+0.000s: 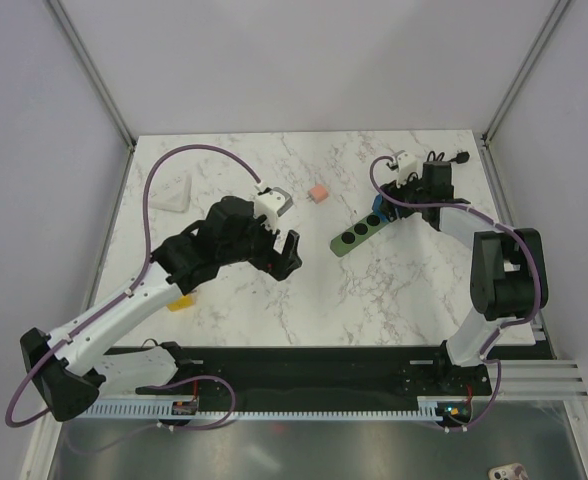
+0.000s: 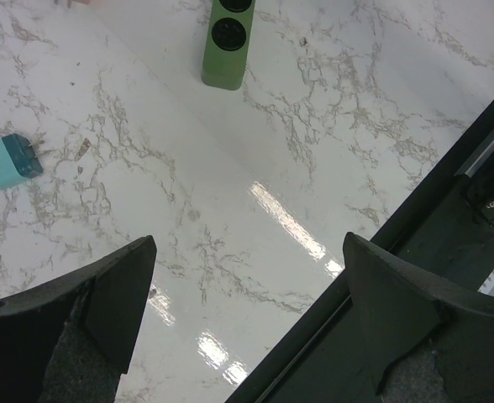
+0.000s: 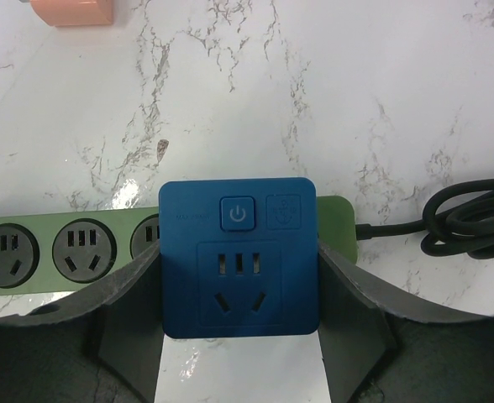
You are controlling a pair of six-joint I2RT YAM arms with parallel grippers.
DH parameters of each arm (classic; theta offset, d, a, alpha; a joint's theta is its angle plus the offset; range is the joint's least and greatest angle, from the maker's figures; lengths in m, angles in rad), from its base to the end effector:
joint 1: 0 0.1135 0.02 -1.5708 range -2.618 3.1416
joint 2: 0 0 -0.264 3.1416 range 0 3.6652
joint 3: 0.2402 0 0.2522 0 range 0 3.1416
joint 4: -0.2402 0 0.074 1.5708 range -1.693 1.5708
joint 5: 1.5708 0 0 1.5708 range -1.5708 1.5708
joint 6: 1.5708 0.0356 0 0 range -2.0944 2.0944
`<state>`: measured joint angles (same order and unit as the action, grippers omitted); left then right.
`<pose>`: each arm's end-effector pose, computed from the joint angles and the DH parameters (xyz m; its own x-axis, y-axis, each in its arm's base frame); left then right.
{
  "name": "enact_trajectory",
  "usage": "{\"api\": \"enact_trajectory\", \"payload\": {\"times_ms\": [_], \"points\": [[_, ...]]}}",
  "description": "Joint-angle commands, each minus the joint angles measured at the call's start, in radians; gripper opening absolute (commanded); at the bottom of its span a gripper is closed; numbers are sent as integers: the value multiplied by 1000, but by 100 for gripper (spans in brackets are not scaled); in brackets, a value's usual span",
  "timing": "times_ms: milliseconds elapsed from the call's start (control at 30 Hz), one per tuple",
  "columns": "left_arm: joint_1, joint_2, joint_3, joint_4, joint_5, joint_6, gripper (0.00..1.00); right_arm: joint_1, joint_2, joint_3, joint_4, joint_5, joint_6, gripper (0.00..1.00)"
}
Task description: Insert the plug
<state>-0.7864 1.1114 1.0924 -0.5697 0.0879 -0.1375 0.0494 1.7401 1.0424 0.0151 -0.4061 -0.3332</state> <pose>0.1673 -0.1721 0.3447 -0.4923 0.3000 -0.8171 0.6958 0.6997 -0.1623 0.3724 0.0325 0.1950 -0.4804 -0.3246 -0.8148 -0.5382 0.8426 -0.0183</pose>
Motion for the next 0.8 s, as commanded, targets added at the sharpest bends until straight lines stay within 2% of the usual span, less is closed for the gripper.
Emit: {"api": "enact_trajectory", "payload": {"times_ms": [0, 133, 267, 333, 400, 500, 567, 767], "points": [[3, -27, 0, 39, 7, 41, 100, 1, 30, -18, -139, 148, -12, 11], [3, -27, 0, 40, 12, 39, 100, 15, -3, 19, -152, 129, 11, 26], [3, -33, -2, 39, 12, 39, 100, 23, -48, 22, -127, 128, 25, 55], [3, -35, -2, 41, 10, 39, 100, 24, -60, 36, -127, 139, 29, 57], [3, -36, 0, 40, 9, 39, 100, 24, -71, 50, -126, 164, 29, 71], [3, -39, -2, 41, 10, 39, 100, 23, -89, 67, -127, 155, 26, 80], [3, -42, -2, 42, 9, 41, 100, 24, -99, 76, -127, 142, 25, 94], [3, -48, -6, 42, 0, 41, 100, 26, -154, 97, -147, 122, 23, 95]]}}
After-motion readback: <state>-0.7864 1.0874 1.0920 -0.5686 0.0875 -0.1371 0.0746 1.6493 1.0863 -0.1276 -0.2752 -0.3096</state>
